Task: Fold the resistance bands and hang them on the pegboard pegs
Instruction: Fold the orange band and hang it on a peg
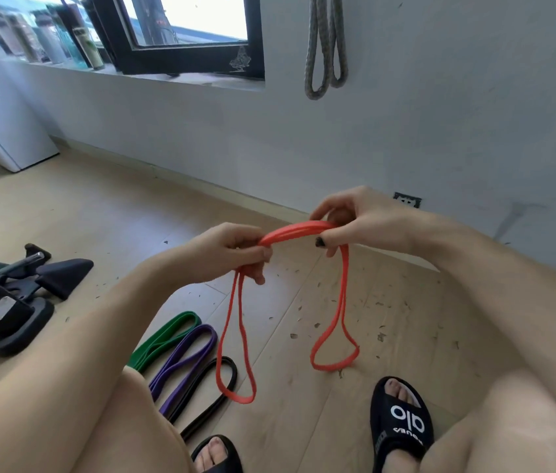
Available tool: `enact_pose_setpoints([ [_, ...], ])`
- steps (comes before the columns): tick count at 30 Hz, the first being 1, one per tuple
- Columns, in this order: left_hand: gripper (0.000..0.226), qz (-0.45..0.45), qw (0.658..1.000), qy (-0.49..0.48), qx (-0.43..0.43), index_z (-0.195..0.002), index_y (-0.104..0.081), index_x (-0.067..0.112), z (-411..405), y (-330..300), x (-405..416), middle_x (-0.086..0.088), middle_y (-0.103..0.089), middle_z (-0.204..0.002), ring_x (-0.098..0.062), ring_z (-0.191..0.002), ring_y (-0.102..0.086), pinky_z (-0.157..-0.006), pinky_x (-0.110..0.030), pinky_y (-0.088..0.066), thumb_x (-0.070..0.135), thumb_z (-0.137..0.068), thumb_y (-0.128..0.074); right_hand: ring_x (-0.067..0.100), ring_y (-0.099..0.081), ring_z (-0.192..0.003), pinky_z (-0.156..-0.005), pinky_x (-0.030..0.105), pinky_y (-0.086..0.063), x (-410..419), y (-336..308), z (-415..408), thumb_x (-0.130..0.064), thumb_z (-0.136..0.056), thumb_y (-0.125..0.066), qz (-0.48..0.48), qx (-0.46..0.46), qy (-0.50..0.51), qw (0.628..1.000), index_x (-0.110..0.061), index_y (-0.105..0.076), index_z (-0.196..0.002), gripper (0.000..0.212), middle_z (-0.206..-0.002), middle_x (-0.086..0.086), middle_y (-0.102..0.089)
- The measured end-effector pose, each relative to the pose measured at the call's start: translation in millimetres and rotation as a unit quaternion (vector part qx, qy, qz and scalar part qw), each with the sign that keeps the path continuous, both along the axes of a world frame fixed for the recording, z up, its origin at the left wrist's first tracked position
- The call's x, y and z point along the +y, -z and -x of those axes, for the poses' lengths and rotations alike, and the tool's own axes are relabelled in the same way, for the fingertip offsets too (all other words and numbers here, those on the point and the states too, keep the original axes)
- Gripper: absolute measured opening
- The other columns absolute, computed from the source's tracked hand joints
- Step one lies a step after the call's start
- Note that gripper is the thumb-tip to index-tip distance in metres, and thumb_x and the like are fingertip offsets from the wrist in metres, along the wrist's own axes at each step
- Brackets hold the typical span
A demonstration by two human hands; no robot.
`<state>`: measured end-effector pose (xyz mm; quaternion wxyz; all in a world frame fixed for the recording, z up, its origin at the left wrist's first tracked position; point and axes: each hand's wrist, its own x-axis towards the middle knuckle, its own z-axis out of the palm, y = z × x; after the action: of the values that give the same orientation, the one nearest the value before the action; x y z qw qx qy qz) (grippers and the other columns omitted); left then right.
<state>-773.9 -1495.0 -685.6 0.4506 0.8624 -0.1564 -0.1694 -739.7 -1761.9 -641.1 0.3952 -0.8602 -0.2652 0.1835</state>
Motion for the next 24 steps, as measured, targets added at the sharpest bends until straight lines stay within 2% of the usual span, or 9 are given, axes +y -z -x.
enact_pose_setpoints([
  [3, 0.014, -0.051, 0.998, 0.037, 0.029, -0.097, -0.070, 0.015, 0, 3, -7, -0.003, -0.079, -0.097, -0.018, -0.099, -0.076, -0.102, -0.043, -0.056, 0.019, -0.104, -0.058, 0.017, -0.076, -0.079, -0.076, 0.025, -0.058, 9, -6, 4, -0.007, -0.092, -0.071, -0.071, -0.014, 0.009, 0.997, -0.016, -0.064, -0.120, 0.031, -0.086, 0.003, -0.078],
  [6, 0.012, -0.038, 0.999, 0.025, 0.021, -0.101, -0.072, 0.017, 1, 0, -12, -0.002, -0.079, -0.098, -0.016, -0.098, -0.076, -0.098, -0.036, -0.057, 0.018, -0.103, -0.060, 0.024, -0.076, -0.073, -0.072, 0.030, -0.062, 16, -10, 7, -0.005, -0.092, -0.071, -0.114, -0.022, 0.018, 0.993, -0.014, -0.063, -0.117, 0.027, -0.087, 0.005, -0.077],
  [8, 0.011, -0.020, 1.000, 0.005, 0.006, -0.107, -0.070, 0.013, 1, -1, -12, -0.003, -0.079, -0.095, -0.017, -0.096, -0.076, -0.095, -0.034, -0.057, 0.013, -0.102, -0.060, 0.028, -0.076, -0.076, -0.070, 0.033, -0.063, 18, -11, 7, -0.009, -0.093, -0.071, -0.115, -0.029, 0.019, 0.993, -0.015, -0.063, -0.113, 0.022, -0.088, 0.004, -0.078],
  [11, 0.016, 0.016, 1.000, -0.008, -0.011, -0.114, -0.064, 0.007, 3, -1, -15, -0.007, -0.077, -0.094, -0.020, -0.095, -0.074, -0.088, -0.027, -0.056, 0.003, -0.099, -0.062, 0.027, -0.076, -0.078, -0.068, 0.029, -0.062, 20, -12, 8, -0.010, -0.093, -0.072, -0.114, -0.029, 0.018, 0.993, -0.012, -0.065, -0.111, 0.019, -0.088, 0.003, -0.079],
  [14, 0.012, 0.005, 1.000, 0.000, -0.013, -0.111, -0.066, 0.005, 2, 0, -20, -0.009, -0.072, -0.094, -0.020, -0.092, -0.074, -0.090, -0.031, -0.058, 0.007, -0.099, -0.063, 0.021, -0.076, -0.082, -0.069, 0.028, -0.061, 24, -10, 8, -0.007, -0.091, -0.073, -0.110, -0.043, 0.020, 0.993, -0.012, -0.066, -0.110, 0.021, -0.089, 0.001, -0.078],
  [19, 0.011, -0.009, 1.000, -0.008, -0.001, -0.107, -0.069, 0.006, -4, 6, -24, -0.004, -0.070, -0.089, -0.017, -0.083, -0.072, -0.086, -0.032, -0.059, 0.012, -0.101, -0.062, 0.014, -0.074, -0.082, -0.075, 0.036, -0.064, 29, -9, 7, -0.015, -0.089, -0.074, -0.108, -0.072, 0.047, 0.990, -0.020, -0.067, -0.105, 0.019, -0.085, -0.005, -0.076],
  [21, 0.011, 0.001, 1.000, -0.004, 0.000, -0.107, -0.069, 0.007, -4, 7, -27, -0.002, -0.070, -0.089, -0.020, -0.086, -0.073, -0.088, -0.035, -0.060, 0.014, -0.100, -0.064, 0.009, -0.072, -0.078, -0.073, 0.034, -0.061, 31, -10, 8, -0.017, -0.091, -0.072, -0.128, -0.062, 0.056, 0.988, -0.018, -0.068, -0.104, 0.013, -0.084, -0.002, -0.076],
  [24, 0.015, 0.043, 0.999, -0.013, -0.007, -0.111, -0.066, 0.008, -4, 5, -33, -0.002, -0.073, -0.090, -0.022, -0.091, -0.073, -0.088, -0.031, -0.059, 0.013, -0.097, -0.068, 0.005, -0.067, -0.069, -0.066, 0.029, -0.056, 34, -11, 9, -0.019, -0.094, -0.069, -0.145, -0.068, 0.074, 0.984, -0.017, -0.070, -0.101, 0.008, -0.078, -0.001, -0.073],
])
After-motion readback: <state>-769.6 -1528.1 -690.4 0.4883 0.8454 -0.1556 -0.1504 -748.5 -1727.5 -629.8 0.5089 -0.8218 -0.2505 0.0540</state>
